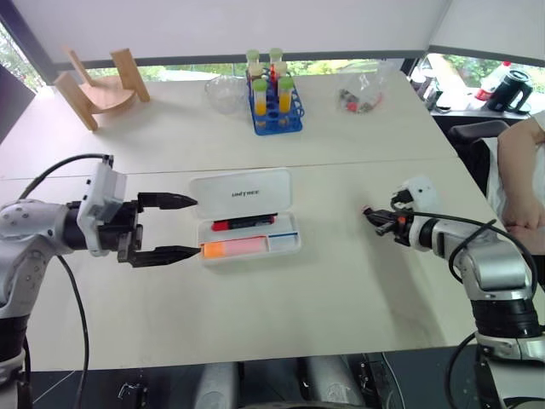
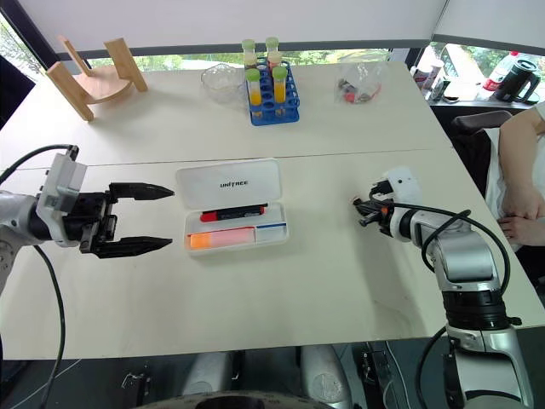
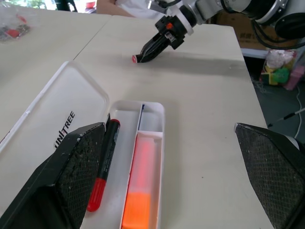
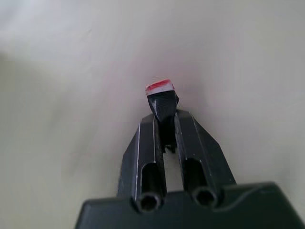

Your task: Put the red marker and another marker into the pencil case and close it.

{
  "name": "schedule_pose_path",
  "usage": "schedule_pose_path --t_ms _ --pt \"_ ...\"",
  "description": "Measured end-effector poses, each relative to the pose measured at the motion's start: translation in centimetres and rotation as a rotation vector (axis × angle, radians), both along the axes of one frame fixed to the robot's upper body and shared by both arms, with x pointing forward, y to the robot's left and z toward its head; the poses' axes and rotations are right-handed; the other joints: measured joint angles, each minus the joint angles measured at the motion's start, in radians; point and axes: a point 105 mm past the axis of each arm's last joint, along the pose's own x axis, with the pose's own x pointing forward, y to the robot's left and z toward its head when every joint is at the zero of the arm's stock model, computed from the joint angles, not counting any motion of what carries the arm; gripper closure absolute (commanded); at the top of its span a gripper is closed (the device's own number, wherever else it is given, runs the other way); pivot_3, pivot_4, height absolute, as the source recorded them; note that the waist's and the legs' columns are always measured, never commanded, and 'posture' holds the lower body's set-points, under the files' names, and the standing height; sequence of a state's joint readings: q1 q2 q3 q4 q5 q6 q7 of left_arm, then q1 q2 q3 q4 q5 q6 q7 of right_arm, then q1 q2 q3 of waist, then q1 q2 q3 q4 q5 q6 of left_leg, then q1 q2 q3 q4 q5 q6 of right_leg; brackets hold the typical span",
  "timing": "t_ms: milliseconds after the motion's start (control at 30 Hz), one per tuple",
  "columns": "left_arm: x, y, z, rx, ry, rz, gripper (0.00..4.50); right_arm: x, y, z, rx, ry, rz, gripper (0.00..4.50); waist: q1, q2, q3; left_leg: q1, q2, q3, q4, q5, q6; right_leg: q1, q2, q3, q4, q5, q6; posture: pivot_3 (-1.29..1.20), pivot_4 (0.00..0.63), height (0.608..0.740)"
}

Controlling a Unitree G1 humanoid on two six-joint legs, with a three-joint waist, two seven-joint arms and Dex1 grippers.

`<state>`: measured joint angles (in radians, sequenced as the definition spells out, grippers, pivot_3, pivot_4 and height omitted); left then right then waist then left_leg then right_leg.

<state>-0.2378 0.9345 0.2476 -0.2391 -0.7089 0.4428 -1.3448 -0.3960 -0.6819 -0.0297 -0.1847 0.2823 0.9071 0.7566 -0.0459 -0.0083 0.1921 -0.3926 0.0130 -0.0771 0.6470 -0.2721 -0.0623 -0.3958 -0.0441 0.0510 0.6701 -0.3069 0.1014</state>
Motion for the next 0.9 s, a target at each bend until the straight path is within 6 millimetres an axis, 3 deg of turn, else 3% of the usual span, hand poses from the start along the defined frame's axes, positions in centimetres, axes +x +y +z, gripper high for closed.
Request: schedule_pose_path --t_ms 167,333,567,700,900 --pt "0.1 -0.1 0.1 -0.001 -0.004 -0.002 0.0 -3.1 7.6 5.1 -0.042 -0.133 0.526 4.49 0.001 0.0 0.0 0.0 0.001 -0.001 0.0 0.0 0.0 0.001 0.001 -0.001 0.0 0.0 0.0 0.0 0.15 0.74" --pt "0.1 -0.1 0.1 -0.003 -0.005 0.001 0.0 -4.8 11.9 3.0 -0.08 -0.078 0.809 4.49 0.005 -0.001 0.0 0.0 0.0 -0.001 0.001 0.0 0.0 0.001 -0.001 -0.001 -0.001 0.0 0.0 0.0 0.15 0.74" --pt "-0.3 -0.1 -0.5 0.002 0.01 0.018 0.0 -3.4 12.6 1.0 -0.172 -0.083 0.866 4.49 0.002 -0.001 0.0 0.0 0.0 -0.001 0.001 0.0 0.0 0.001 0.0 -0.001 -0.001 0.0 0.0 0.0 0.15 0.74" --pt "-0.6 0.0 -0.8 0.006 0.014 0.032 0.0 -2.5 11.9 0.0 -0.207 -0.071 0.862 4.49 0.002 -0.001 0.0 0.0 0.0 -0.001 0.001 0.0 0.0 0.001 0.0 -0.001 -0.001 0.0 0.0 0.0 0.15 0.74" --pt "-0.6 0.2 -0.7 0.005 0.006 0.048 0.0 -2.1 11.8 -0.2 -0.221 -0.061 0.87 4.49 0.002 -0.001 0.0 0.0 0.0 -0.001 0.001 0.0 0.0 0.001 0.0 -0.001 -0.001 0.0 0.0 0.0 0.15 0.74"
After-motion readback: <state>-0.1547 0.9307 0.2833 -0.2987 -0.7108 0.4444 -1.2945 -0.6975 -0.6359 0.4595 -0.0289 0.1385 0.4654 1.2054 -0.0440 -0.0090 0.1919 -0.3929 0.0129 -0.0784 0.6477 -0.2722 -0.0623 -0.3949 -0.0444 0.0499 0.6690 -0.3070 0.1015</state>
